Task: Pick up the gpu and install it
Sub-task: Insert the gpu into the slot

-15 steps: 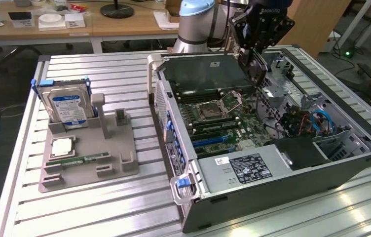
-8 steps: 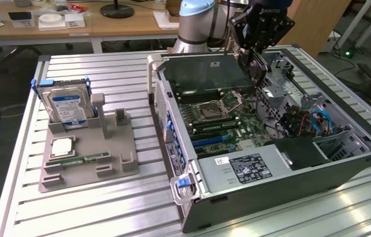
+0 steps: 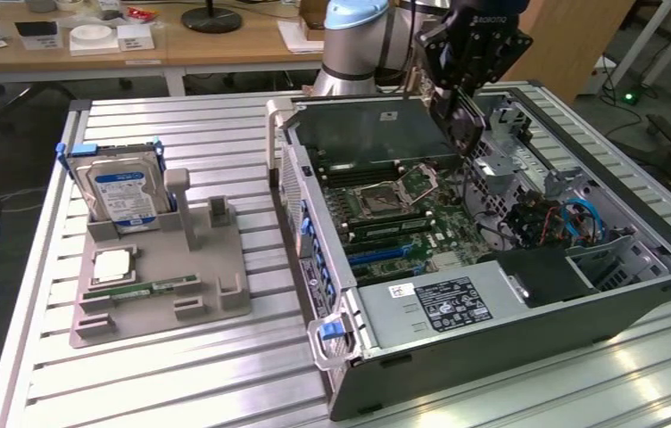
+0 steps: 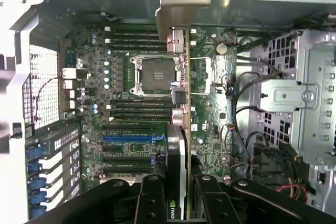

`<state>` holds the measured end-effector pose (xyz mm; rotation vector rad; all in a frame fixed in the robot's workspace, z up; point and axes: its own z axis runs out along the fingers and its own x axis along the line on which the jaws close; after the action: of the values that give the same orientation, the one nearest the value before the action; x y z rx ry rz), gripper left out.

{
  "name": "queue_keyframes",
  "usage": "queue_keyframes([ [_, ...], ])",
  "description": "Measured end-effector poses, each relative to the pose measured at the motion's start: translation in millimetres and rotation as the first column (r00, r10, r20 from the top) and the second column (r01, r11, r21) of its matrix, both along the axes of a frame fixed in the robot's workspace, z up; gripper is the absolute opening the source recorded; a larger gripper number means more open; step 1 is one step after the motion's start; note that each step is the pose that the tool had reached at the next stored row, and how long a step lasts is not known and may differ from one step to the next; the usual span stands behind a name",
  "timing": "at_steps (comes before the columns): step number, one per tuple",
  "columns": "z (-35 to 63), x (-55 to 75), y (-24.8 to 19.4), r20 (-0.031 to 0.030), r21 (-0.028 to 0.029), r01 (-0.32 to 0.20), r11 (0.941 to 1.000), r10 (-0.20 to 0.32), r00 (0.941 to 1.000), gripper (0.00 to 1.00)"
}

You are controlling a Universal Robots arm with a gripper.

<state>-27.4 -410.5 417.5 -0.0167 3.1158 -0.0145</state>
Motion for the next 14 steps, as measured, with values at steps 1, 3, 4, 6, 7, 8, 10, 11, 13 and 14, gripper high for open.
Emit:
queue_keyframes([
  [1, 0.0, 0.0, 0.0, 0.0, 0.0, -0.015, 0.9999, 0.015, 0.9999, 0.27],
  [3, 0.0, 0.0, 0.0, 0.0, 0.0001, -0.046, 0.999, 0.046, 0.999, 0.27],
  [4, 0.0, 0.0, 0.0, 0.0, 0.0001, -0.06, 0.9982, 0.06, 0.9982, 0.27],
  [6, 0.0, 0.0, 0.0, 0.0, 0.0001, -0.087, 0.9962, 0.087, 0.9962, 0.27],
  [7, 0.0, 0.0, 0.0, 0.0, 0.0001, -0.099, 0.9951, 0.099, 0.9951, 0.27],
  [8, 0.0, 0.0, 0.0, 0.0, 0.0001, -0.112, 0.9938, 0.112, 0.9938, 0.27],
  [10, -0.1, 0.0, 0.0, 0.0, 0.0001, -0.139, 0.9903, 0.139, 0.9903, 0.27],
  [11, -0.1, 0.0, 0.0, 0.0, 0.0001, -0.152, 0.9884, 0.152, 0.9884, 0.27],
  [13, -0.2, 0.0, -0.1, 0.0, 0.0001, -0.175, 0.9846, 0.175, 0.9846, 0.27],
  [14, -0.2, 0.0, -0.1, -0.0001, 0.0, -0.189, 0.9821, 0.189, 0.9821, 0.27],
])
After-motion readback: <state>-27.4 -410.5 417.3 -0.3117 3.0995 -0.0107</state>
